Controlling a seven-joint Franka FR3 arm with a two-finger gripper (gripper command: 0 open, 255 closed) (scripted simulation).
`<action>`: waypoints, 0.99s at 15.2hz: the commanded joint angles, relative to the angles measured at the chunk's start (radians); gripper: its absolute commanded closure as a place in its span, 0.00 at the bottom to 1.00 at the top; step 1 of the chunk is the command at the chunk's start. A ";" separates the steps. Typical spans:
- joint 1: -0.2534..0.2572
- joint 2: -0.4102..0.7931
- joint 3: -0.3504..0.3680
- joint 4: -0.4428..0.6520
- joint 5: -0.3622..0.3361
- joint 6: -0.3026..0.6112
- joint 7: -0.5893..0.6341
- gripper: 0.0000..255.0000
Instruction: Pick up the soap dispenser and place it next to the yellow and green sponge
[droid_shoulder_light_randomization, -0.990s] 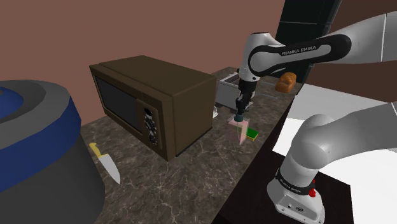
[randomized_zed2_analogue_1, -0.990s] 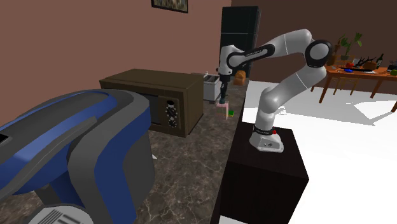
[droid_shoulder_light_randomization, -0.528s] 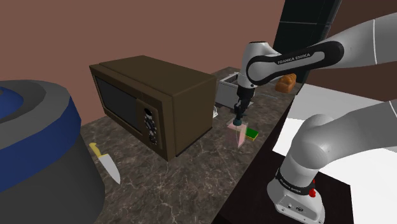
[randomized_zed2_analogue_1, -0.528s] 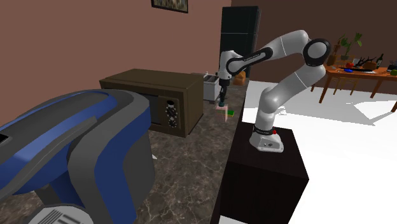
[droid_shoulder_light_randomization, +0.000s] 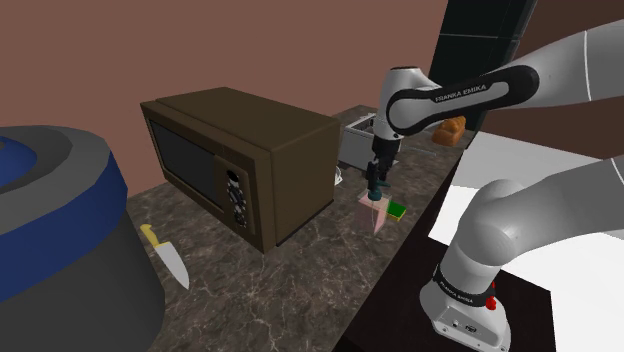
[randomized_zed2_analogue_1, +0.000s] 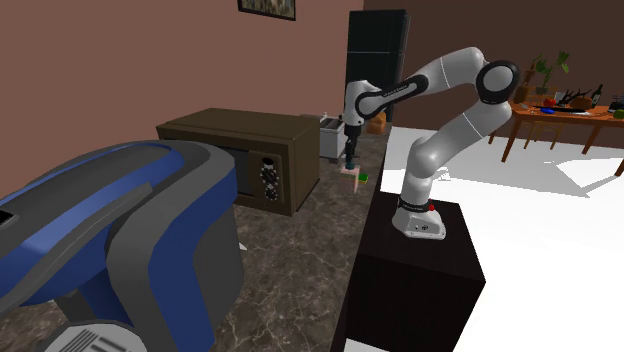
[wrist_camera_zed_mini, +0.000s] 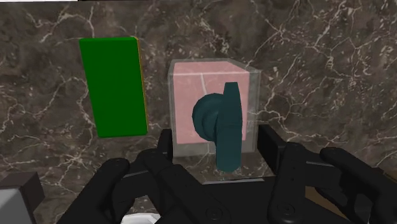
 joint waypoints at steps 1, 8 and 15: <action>0.000 0.000 0.001 -0.004 0.000 -0.001 0.002 0.00; 0.000 -0.041 0.011 0.103 0.008 -0.148 -0.004 0.00; 0.000 -0.041 0.011 0.103 0.008 -0.148 -0.004 0.00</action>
